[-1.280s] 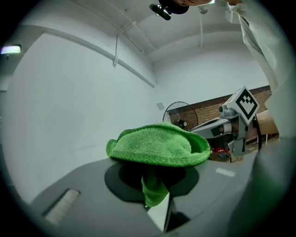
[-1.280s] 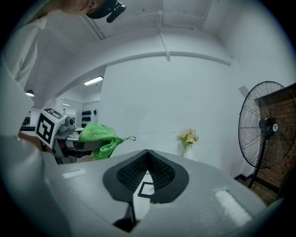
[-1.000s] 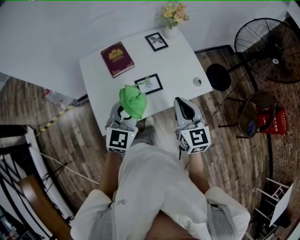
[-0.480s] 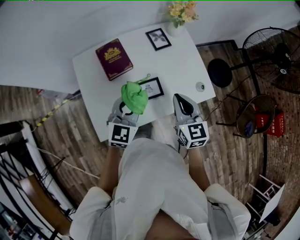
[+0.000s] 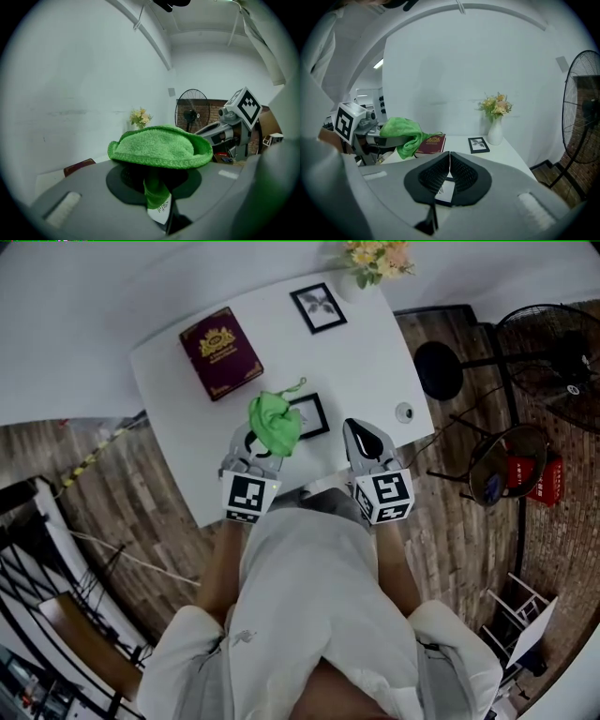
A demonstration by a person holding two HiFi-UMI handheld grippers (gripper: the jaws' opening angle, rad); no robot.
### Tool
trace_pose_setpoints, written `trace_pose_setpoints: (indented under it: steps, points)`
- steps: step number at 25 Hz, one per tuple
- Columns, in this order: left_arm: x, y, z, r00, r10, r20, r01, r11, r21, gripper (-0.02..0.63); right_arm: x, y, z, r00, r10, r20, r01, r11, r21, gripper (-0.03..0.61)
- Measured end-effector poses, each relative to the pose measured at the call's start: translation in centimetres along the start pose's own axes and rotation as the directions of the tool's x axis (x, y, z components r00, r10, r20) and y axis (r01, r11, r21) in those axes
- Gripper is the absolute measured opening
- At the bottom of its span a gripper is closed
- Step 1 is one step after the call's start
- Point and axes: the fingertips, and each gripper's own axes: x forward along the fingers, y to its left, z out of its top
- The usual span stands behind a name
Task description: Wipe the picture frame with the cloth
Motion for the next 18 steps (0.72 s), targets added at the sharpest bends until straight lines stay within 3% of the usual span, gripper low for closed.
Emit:
trace_pose_setpoints:
  steps: [9, 18]
  points:
    - [3.0, 0.6, -2.1, 0.999, -0.01, -0.044, 0.009, 0.999, -0.042, 0.089, 3.4, -1.1, -3.5, 0.994, 0.027, -0.102, -0.027, 1.0, 0.004, 0.008]
    - [5.7, 0.0, -4.0, 0.994, 0.029, -0.102, -0.035, 0.998, -0.053, 0.089, 6.2, -2.2, -7.4, 0.975, 0.114, -0.192, -0.109, 0.993, 0.033, 0.011]
